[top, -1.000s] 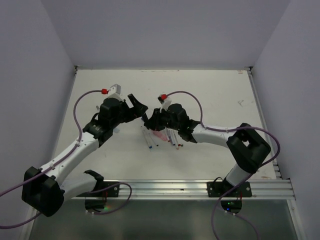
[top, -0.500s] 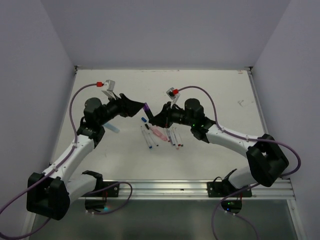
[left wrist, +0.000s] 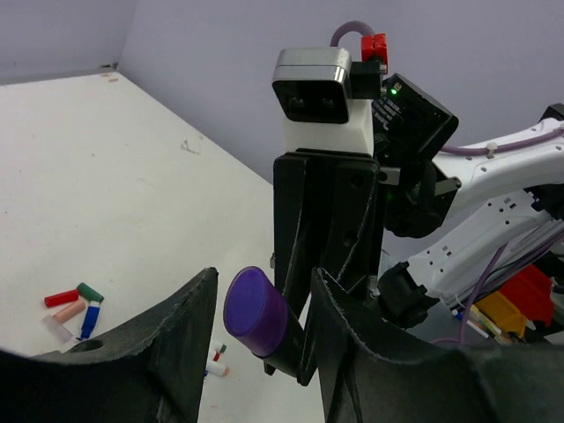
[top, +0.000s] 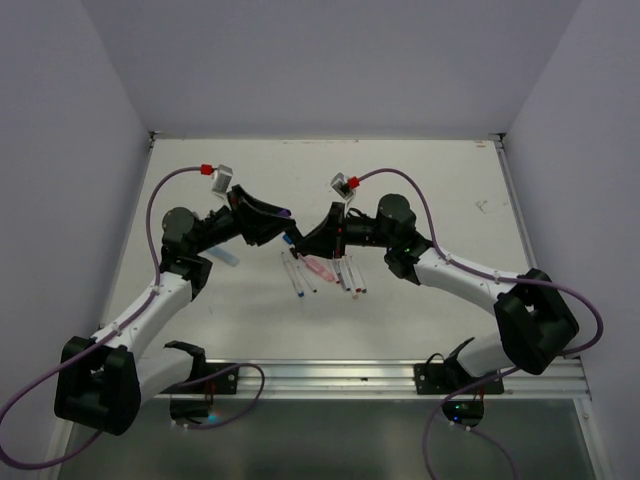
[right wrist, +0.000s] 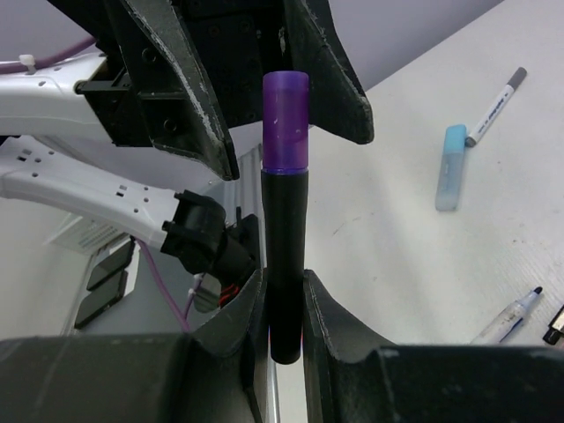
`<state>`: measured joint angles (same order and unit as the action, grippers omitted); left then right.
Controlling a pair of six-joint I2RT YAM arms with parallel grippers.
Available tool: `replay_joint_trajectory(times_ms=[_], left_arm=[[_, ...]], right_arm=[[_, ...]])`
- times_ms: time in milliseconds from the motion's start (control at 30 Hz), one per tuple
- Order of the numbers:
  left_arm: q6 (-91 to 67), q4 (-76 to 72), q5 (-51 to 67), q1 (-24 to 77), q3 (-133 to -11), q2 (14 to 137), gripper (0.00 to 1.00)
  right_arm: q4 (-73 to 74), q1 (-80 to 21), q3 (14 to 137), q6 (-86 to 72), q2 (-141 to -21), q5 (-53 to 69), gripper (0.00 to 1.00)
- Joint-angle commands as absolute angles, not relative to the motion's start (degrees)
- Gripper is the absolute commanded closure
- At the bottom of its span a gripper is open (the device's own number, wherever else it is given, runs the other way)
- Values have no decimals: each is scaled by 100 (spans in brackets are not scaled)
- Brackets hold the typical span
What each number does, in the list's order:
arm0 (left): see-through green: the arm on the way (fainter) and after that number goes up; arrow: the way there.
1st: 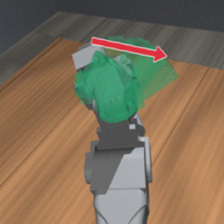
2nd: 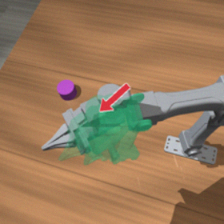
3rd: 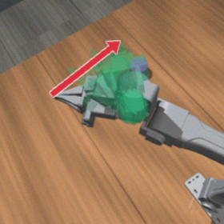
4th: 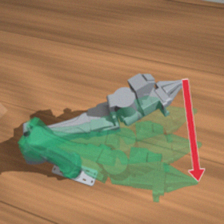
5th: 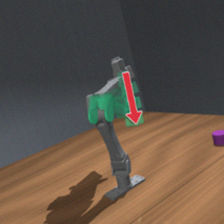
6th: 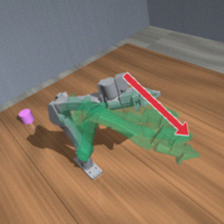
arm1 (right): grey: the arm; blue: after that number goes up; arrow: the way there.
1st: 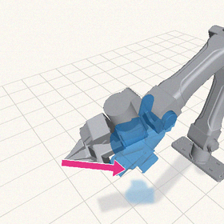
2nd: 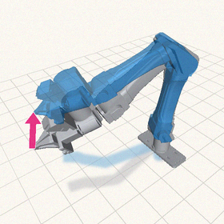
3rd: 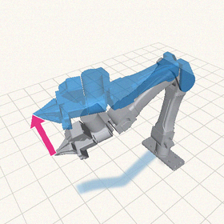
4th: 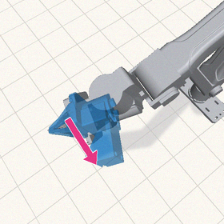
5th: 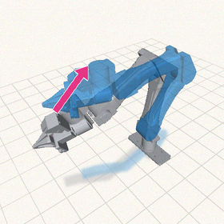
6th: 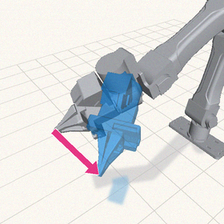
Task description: Open the pen caps
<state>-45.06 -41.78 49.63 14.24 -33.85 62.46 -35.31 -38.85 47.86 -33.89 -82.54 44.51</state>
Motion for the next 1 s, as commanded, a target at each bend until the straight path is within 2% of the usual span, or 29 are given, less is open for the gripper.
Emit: replay_joint_trajectory(times_ms=[0,233,533,700,900,967], left_arm=[[-4816,-5000,5291,1397,-3322,6267,51],[-5062,-5414,5256,1397,-3243,6284,65],[-5256,-5634,5203,1415,-3085,6302,62],[-5282,-5695,5151,1441,-3050,6293,65],[-5300,-5792,5037,1520,-3041,6319,76],[-5291,-5818,4966,1573,-3041,6328,86]], right_arm=[[-4025,-3858,4913,-3498,-8279,4860,100],[-4236,-3858,4861,-3595,-8367,4860,100],[-4386,-3858,4922,-3621,-8437,4755,100],[-4623,-3858,4922,-3744,-8551,4755,100],[-4781,-3858,4922,-3893,-8718,4808,100],[-4825,-3858,4896,-3920,-8754,4825,100]])
